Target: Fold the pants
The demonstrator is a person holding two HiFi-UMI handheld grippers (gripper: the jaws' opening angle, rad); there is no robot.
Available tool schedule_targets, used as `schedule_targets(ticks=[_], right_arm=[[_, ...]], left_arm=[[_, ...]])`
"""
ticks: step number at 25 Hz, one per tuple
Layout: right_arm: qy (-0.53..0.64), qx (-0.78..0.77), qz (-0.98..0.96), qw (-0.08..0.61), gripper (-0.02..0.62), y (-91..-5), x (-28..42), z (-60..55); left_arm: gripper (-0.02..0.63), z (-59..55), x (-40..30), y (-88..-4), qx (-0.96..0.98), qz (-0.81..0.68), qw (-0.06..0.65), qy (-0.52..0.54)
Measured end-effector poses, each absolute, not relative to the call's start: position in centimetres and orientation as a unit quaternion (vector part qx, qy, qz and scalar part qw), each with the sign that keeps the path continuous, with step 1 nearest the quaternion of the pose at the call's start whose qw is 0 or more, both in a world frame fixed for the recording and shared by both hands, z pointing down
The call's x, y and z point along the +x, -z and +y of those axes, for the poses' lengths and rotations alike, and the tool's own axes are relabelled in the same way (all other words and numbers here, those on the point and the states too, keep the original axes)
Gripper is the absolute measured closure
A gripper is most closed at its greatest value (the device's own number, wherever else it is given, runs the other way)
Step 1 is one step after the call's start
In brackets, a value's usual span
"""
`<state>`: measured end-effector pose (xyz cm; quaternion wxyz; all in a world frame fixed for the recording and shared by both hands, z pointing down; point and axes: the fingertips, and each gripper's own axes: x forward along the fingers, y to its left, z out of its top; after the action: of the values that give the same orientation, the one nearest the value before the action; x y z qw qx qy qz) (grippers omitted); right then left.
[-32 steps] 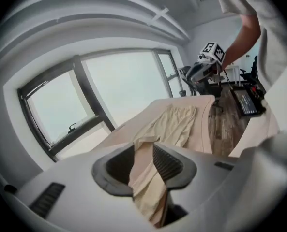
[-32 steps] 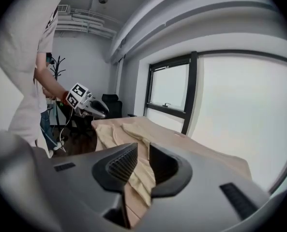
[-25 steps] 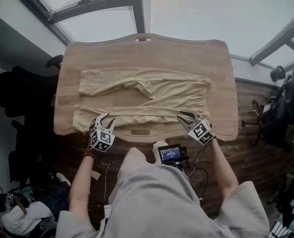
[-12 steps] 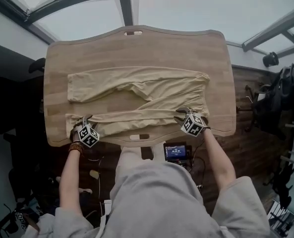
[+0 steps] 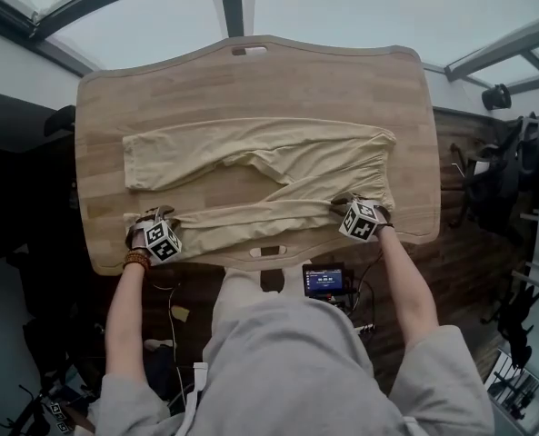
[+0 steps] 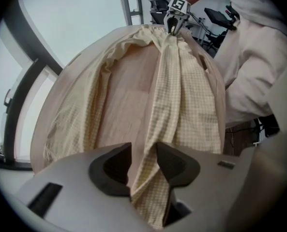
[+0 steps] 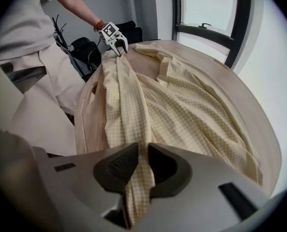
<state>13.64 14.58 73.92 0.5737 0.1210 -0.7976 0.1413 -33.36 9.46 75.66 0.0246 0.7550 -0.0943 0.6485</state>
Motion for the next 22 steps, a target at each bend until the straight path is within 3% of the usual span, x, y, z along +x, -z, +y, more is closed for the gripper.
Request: schedule_targets(ticks=[2,4,5,14,22], right_arm=[[-0.144,0.124,-0.799,0.570,0.575,-73.5,13.7,14.9],[-0.144,0.124,-0.806,0.561,0.582,-72.5,13.6,15.4],[-0.139,0.122,-0.810,0.557,0.583,-71.8,13.5,15.8],[-0.084,0.116,-0.828,0.542,0.584,-65.6,13.9,18.1],[-0.050,0.205,-0.806,0.554,0.584,-62.4,13.7,12.3]], left_arm=[[0.488,9.7,-33.5,-75.6,0.755,-0.098,0.025,-0.648],[0.573,9.9,-33.9,-75.1,0.758,-0.113,0.022,-0.642],[0.583,10.1,-34.0,-74.6,0.761,-0.121,0.021,-0.637],[0.592,11.7,-34.9,-68.6,0.801,-0.152,-0.058,-0.576],[0.592,4.5,-35.8,-62.0,0.802,-0.188,-0.160,-0.543]])
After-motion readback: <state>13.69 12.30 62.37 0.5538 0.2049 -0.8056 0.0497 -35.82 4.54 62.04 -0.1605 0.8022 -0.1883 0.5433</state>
